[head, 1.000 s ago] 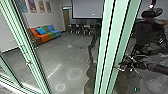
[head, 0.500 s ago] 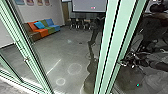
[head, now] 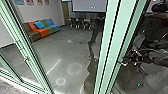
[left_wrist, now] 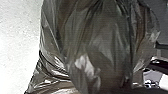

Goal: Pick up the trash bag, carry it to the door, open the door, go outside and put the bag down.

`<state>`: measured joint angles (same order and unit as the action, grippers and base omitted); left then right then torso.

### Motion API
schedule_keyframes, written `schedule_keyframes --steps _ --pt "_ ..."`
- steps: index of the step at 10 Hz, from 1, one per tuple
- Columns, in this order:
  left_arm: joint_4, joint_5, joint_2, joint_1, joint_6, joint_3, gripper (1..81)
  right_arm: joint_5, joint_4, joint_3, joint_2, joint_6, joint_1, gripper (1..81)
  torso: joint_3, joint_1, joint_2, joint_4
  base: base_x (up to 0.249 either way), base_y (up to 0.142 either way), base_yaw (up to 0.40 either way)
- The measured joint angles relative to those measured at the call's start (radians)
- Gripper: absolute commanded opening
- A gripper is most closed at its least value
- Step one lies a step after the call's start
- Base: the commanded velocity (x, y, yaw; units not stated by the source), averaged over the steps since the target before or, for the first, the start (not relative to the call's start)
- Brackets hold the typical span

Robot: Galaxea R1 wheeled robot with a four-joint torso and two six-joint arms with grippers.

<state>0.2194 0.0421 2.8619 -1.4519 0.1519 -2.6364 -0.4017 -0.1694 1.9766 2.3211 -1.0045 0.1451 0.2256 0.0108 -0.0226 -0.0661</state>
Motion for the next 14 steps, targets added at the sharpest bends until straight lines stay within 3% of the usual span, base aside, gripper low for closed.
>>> schedule_keyframes --steps 2,6,8,11,14 --pt "0.000 0.000 0.000 0.000 0.000 0.000 1.0 -0.039 -0.009 -0.028 -0.020 -0.010 -0.027 81.1 0.000 0.000 0.000 -0.003 0.000 0.000 0.000" --pt "0.000 0.001 0.000 0.000 0.000 0.000 1.0 -0.071 -0.043 -0.039 -0.019 -0.009 -0.059 81.1 0.000 0.000 0.000 -0.056 0.000 0.000 0.000" --pt "0.000 -0.001 0.000 0.002 0.000 0.000 1.0 -0.089 -0.050 -0.040 -0.027 0.021 -0.070 81.1 0.000 0.000 0.000 -0.058 0.000 0.000 0.000" --pt "0.000 -0.002 0.006 0.002 0.000 -0.002 1.0 -0.123 -0.134 -0.040 -0.016 0.042 -0.121 81.1 0.000 0.000 0.000 -0.058 0.000 0.000 0.000" --pt "0.000 -0.002 0.006 0.002 0.000 -0.002 1.0 -0.151 -0.172 -0.032 -0.011 0.074 -0.171 81.1 0.000 0.000 0.000 -0.058 0.000 0.000 0.000"
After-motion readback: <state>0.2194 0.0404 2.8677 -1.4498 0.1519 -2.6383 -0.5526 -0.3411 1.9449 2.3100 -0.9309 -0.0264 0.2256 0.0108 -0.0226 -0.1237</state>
